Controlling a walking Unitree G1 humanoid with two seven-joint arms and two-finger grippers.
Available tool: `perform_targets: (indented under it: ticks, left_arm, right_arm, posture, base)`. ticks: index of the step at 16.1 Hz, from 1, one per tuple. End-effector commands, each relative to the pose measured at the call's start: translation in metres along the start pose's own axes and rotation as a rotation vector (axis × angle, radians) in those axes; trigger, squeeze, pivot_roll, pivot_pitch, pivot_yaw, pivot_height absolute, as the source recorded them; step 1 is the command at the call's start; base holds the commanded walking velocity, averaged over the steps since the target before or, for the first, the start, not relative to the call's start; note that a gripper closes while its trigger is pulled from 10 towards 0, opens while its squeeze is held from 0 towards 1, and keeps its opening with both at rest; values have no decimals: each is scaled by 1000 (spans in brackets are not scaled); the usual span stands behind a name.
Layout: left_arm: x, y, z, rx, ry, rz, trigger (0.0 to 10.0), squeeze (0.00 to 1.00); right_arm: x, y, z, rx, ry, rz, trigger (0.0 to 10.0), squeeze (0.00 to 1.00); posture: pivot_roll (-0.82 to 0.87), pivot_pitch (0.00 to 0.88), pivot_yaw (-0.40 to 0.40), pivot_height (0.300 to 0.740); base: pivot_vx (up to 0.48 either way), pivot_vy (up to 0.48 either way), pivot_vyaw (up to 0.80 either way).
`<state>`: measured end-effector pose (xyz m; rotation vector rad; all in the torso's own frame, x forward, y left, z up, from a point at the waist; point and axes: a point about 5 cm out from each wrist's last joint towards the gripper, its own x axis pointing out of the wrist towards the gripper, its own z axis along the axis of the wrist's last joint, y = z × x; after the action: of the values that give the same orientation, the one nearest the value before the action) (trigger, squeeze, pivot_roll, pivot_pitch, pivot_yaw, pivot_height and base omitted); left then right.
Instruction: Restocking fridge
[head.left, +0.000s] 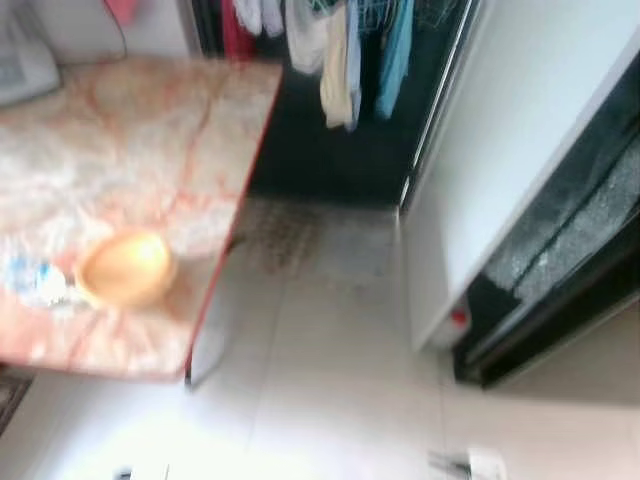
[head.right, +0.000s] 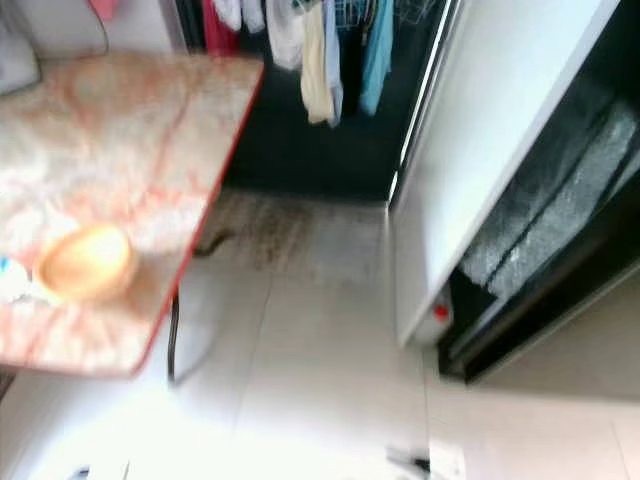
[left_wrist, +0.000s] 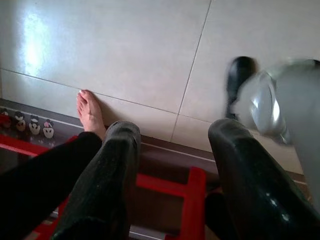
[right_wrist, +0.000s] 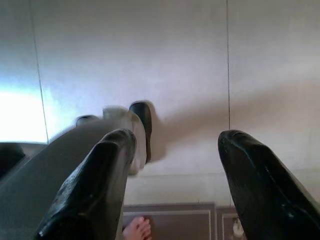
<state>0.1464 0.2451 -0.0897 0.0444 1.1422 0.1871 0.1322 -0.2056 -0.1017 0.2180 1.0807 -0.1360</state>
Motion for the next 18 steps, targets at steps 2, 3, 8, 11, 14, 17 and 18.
perform_targets:
  ticks: [2,3,8,11,14,17,18]
  left_arm:
    - [-1,4,-8,-18,15,26,10000,0]
    - [-1,6,-11,-21,11,38,10000,0]
    - [-1,-4,-17,3,33,15,10000,0]
    - [-1,-15,-24,34,44,-15,10000,0]
    - [-1,-16,-27,31,39,-10,10000,0]
    - [-1,-6,-17,68,16,-9,10000,0]
    - [-1,-2,-15,60,10,5,10000,0]
  right_arm:
    - [-1,-1,-7,-11,18,-4,10000,0]
    - [-1,1,-10,-30,32,1,10000,0]
    - [-4,-10,-11,31,-9,-35,10000,0]
    - [-8,-23,-16,46,1,-73,10000,0]
    - [-9,-26,-19,39,14,-83,10000,0]
    - [-5,-15,-14,37,0,-66,10000,0]
    - [-4,-9,-14,23,8,-52,10000,0]
  posture:
    - [-34,181,-100,740]
    - [14,179,-131,740]
    - [-31,171,-88,740]
    - [-54,186,-70,740]
    - [-60,185,-47,740]
    - [-88,189,-102,740]
    - [-69,191,-118,740]
  base:
    - [0,0,0]
    - [0,0,0]
    - [0,0,0]
    - [0,0,0]
    - [0,0,0]
    - [0,0,0]
    - [0,0,0]
